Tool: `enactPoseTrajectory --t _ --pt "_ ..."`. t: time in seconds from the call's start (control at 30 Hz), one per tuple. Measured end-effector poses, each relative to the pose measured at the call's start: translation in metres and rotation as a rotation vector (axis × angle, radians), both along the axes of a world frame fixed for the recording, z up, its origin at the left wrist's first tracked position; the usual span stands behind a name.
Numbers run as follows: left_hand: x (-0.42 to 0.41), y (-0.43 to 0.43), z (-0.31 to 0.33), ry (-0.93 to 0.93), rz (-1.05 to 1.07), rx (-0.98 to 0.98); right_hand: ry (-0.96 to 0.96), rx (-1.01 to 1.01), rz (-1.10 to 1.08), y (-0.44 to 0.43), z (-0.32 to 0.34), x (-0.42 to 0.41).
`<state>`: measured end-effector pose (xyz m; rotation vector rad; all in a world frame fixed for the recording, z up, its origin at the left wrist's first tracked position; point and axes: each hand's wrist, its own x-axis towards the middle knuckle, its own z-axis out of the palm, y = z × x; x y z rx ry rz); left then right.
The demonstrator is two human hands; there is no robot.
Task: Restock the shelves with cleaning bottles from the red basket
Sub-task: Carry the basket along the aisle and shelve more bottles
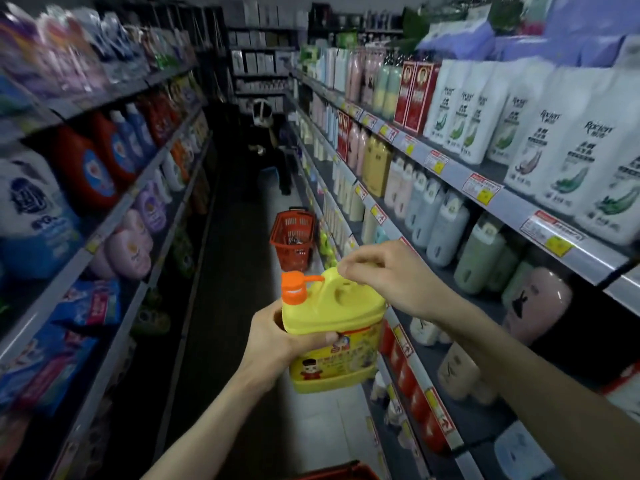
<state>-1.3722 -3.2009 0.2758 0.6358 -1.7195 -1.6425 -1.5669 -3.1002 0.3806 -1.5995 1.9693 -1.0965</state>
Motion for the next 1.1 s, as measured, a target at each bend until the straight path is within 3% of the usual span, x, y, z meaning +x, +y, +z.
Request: enactPoseTrajectory --t 0.1,0.27,0.4,0.67,0.87,1.1 --pt "0.002 -0.013 0.009 0.021 0.036 0.067 -0.166 -0.071 -0.033 -0.009 -0.01 -0.005" --pt "0.018 -0.036 0.019 0.102 0.067 0.247 -0.52 0.098 -0.017 -0.009 -0.053 -0.006" --pt "0.032 -0.051 0.028 0.144 0.024 0.334 -0.574 0.161 0.007 -0.011 -0.078 0.017" --pt "0.054 -0.064 0.046 0.158 -0.034 0.401 -0.77 -0.066 -0.08 -0.031 -0.094 0.072" --pt "0.084 -0.061 0.039 0.083 -0.054 0.389 -0.916 -0.115 -0.161 -0.038 -0.095 0.11" --pt "0.14 -0.025 0.026 0.013 0.139 0.3 -1.018 -0.072 0.0 -0.047 -0.083 0.135"
